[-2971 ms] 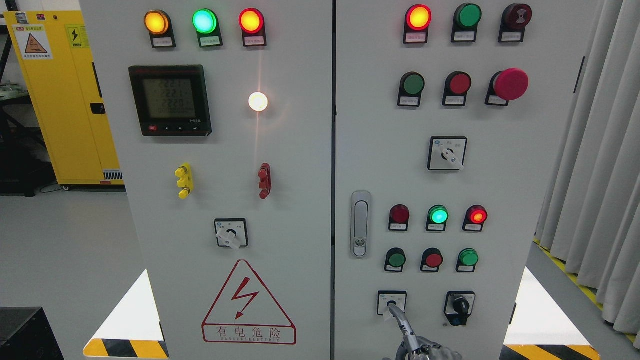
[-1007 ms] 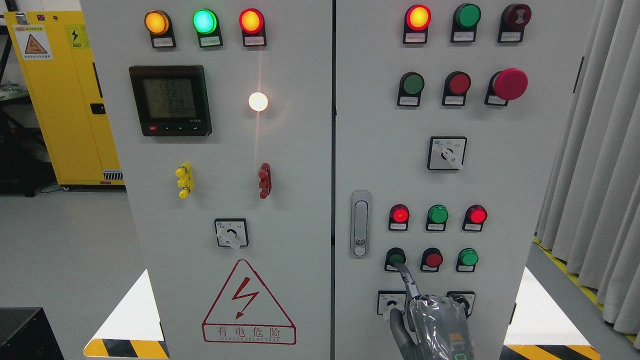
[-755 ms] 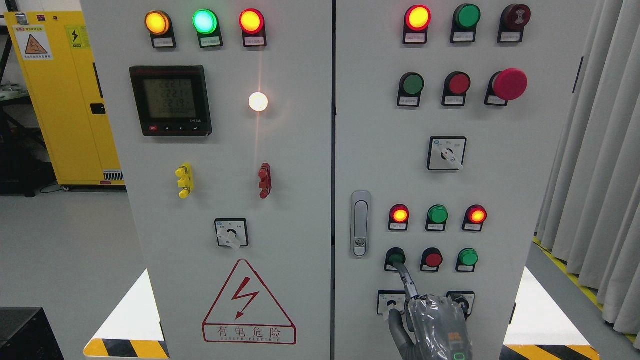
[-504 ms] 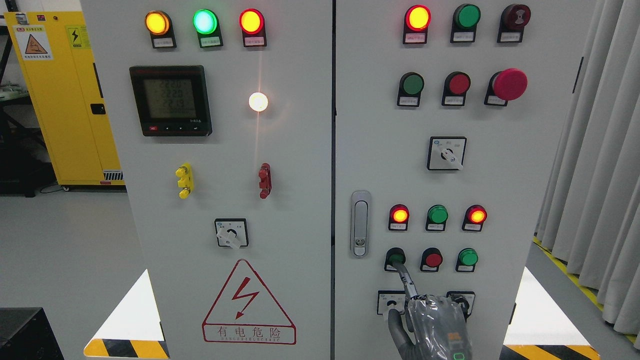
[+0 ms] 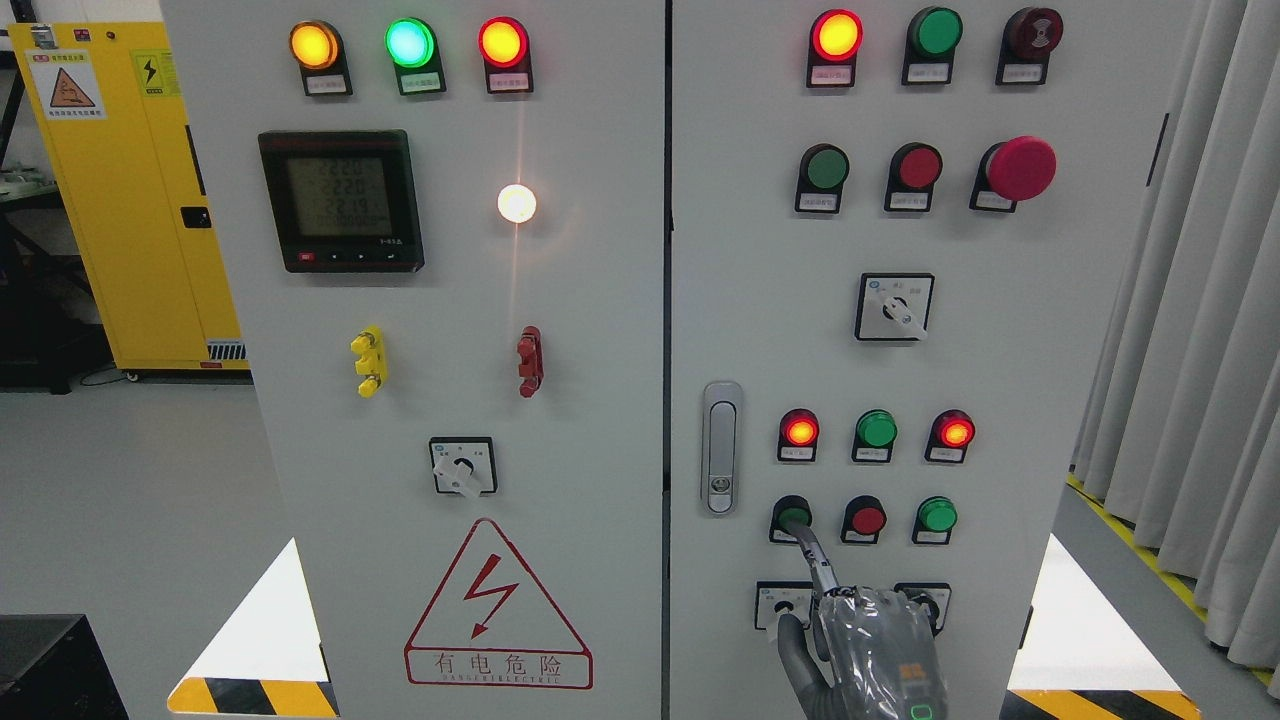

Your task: Press green start button

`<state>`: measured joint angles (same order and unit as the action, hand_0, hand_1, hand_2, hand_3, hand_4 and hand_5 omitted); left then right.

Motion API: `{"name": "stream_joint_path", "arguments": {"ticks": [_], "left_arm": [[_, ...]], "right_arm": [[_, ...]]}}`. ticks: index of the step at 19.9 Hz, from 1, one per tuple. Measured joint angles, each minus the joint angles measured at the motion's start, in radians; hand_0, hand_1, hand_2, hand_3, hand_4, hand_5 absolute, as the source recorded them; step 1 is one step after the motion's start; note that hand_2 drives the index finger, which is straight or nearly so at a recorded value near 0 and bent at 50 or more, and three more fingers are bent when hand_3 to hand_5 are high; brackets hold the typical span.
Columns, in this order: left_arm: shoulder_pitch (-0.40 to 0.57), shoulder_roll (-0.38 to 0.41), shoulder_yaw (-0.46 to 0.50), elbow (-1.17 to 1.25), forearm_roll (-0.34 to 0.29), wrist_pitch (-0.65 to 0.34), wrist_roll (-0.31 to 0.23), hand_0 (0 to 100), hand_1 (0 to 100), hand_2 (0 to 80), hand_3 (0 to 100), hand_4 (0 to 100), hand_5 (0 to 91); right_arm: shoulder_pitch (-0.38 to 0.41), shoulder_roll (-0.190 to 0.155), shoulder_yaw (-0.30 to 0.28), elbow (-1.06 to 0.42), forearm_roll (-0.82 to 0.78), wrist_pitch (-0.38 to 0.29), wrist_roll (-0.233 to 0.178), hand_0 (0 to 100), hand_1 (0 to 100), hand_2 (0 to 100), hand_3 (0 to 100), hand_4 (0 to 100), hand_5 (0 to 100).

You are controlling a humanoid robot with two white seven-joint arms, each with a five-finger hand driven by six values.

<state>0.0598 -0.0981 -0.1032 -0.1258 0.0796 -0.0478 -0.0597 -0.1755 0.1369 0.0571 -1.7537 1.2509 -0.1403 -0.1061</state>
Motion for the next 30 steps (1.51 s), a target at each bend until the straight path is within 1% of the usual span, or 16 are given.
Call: {"name": "stream_joint_path", "arguments": {"ticks": [4, 7, 9, 10, 11, 12, 13, 14, 15, 16, 17, 18, 19, 20, 23, 30], "left_arm": [[0.0, 0.0, 0.0, 0.0, 0.0, 0.0, 0.0, 12, 56, 0.0, 0, 0, 0.0], [0.0, 0.0, 0.0, 0.0, 0.0, 0.0, 0.0, 12, 56, 0.0, 0, 0, 0.0], [0.0, 0.0, 0.0, 0.0, 0.0, 0.0, 0.0, 12, 56, 0.0, 0, 0, 0.0], [0.0, 0.0, 0.0, 0.0, 0.0, 0.0, 0.0, 12, 56, 0.0, 0, 0, 0.0], [0.0, 0.0, 0.0, 0.0, 0.0, 0.0, 0.0, 12, 56, 0.0, 0, 0, 0.0], [0.0, 0.0, 0.0, 0.0, 0.0, 0.0, 0.0, 12, 56, 0.0, 0, 0, 0.0], [0.0, 0.0, 0.0, 0.0, 0.0, 0.0, 0.0, 12, 56, 0.0, 0, 0, 0.0], [0.0, 0.0, 0.0, 0.0, 0.0, 0.0, 0.0, 12, 56, 0.0, 0, 0, 0.0], [0.0, 0.0, 0.0, 0.0, 0.0, 0.0, 0.0, 12, 56, 0.0, 0, 0, 0.0], [0.0, 0.0, 0.0, 0.0, 0.0, 0.0, 0.0, 12, 56, 0.0, 0, 0, 0.0], [0.0, 0.0, 0.0, 0.0, 0.0, 0.0, 0.0, 12, 56, 0.0, 0, 0, 0.0], [0.0, 0.0, 0.0, 0.0, 0.0, 0.0, 0.0, 12, 56, 0.0, 0, 0, 0.0], [0.0, 0.0, 0.0, 0.0, 0.0, 0.0, 0.0, 12, 56, 0.0, 0, 0, 0.0], [0.0, 0.0, 0.0, 0.0, 0.0, 0.0, 0.0, 12, 56, 0.0, 0, 0, 0.0], [0.0, 0.0, 0.0, 0.0, 0.0, 0.0, 0.0, 12, 56, 0.0, 0, 0, 0.0], [0.0, 0.0, 0.0, 0.0, 0.0, 0.0, 0.001, 12, 56, 0.0, 0, 0, 0.0]], "right_arm": [[0.02, 0.001, -0.002, -0.019, -0.003, -0.008, -0.043, 73, 93, 0, 100, 100, 100], [0.037, 0.002, 0.003, -0.037, -0.038, -0.013, -0.072, 75, 93, 6, 99, 100, 100], [0.047, 0.002, 0.01, -0.048, -0.092, -0.016, -0.079, 76, 92, 7, 97, 100, 100], [0.053, 0.002, 0.014, -0.052, -0.127, -0.021, -0.081, 78, 92, 8, 92, 100, 100], [0.059, 0.002, 0.018, -0.056, -0.165, -0.029, -0.081, 77, 89, 8, 73, 82, 88], [0.066, 0.002, 0.023, -0.06, -0.202, -0.037, -0.083, 76, 87, 8, 65, 75, 82], [0.074, 0.002, 0.028, -0.064, -0.238, -0.043, -0.084, 76, 85, 8, 52, 62, 72], [0.083, 0.002, 0.033, -0.067, -0.274, -0.05, -0.084, 77, 84, 8, 42, 51, 57], [0.091, 0.002, 0.037, -0.07, -0.309, -0.059, -0.085, 79, 83, 3, 28, 36, 38], [0.098, 0.002, 0.042, -0.074, -0.353, -0.075, -0.083, 78, 82, 0, 22, 30, 28], [0.109, 0.002, 0.047, -0.077, -0.393, -0.087, -0.077, 78, 81, 0, 10, 17, 16], [0.12, 0.002, 0.053, -0.079, -0.444, -0.098, -0.068, 78, 81, 0, 10, 16, 15], [0.129, 0.002, 0.059, -0.084, -0.491, -0.107, -0.06, 79, 78, 0, 1, 6, 7], [0.137, 0.002, 0.065, -0.088, -0.532, -0.11, -0.053, 78, 77, 0, 0, 2, 3], [0.156, 0.002, 0.083, -0.102, -0.659, -0.12, -0.043, 75, 73, 0, 0, 0, 0], [0.216, 0.002, 0.087, -0.127, -0.821, -0.157, -0.039, 70, 68, 0, 0, 0, 0]]}}
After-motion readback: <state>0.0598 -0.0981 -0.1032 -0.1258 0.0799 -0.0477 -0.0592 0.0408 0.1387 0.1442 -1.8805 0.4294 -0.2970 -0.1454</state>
